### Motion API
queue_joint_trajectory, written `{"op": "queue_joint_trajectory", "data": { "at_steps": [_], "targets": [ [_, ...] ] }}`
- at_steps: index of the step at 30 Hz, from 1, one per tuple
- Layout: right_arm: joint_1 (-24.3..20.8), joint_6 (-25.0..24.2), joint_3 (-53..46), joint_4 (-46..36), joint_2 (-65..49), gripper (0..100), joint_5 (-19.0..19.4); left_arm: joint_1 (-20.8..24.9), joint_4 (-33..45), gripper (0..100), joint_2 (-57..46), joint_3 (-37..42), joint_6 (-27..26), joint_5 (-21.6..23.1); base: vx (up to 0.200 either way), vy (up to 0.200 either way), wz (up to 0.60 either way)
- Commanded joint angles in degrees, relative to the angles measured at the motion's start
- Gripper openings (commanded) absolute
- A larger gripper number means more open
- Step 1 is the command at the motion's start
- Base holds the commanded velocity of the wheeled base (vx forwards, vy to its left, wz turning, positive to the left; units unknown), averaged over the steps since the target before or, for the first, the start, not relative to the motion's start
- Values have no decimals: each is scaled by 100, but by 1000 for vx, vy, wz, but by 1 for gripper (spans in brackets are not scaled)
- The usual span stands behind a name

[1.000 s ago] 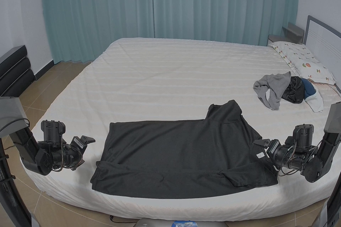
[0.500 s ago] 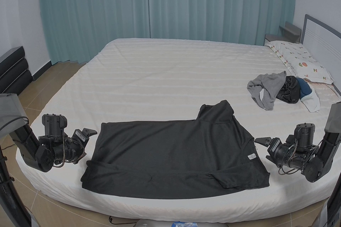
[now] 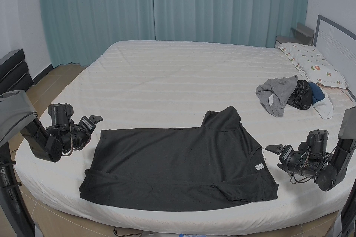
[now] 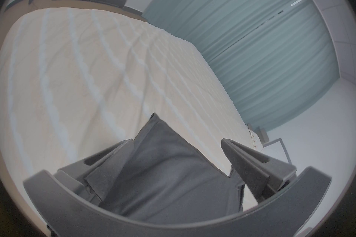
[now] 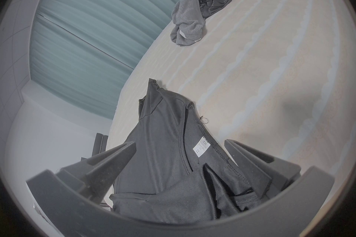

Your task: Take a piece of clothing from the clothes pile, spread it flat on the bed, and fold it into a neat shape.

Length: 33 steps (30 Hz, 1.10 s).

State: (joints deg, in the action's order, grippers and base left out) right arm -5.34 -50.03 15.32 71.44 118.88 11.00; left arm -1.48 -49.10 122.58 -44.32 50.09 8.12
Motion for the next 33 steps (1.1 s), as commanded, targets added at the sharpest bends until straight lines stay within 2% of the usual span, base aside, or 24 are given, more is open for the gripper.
{"op": "queue_joint_trajectory", "data": {
  "at_steps": [1,6,10,13,24,32,33],
  "targets": [
    [-29,2,15,2,135,100,8,-37,-3,100,820,-718,-412,137,0,0,0],
    [-29,2,58,2,232,100,8,-2,59,100,1339,-1430,-746,216,0,0,0],
    [-37,2,67,2,293,100,8,24,542,100,1770,-2361,-852,216,0,0,0],
    [-64,2,67,11,302,100,8,-19,700,100,1893,-2625,-1028,208,0,0,0],
    [-72,2,85,19,311,100,8,-11,788,100,2042,-2775,-1362,146,0,0,0],
    [-72,2,85,19,302,100,8,7,947,100,1910,-2441,-1370,129,0,0,0],
    [-81,2,85,19,302,100,-1,16,990,0,1902,-2441,-1362,129,0,0,0]
  ]
}}
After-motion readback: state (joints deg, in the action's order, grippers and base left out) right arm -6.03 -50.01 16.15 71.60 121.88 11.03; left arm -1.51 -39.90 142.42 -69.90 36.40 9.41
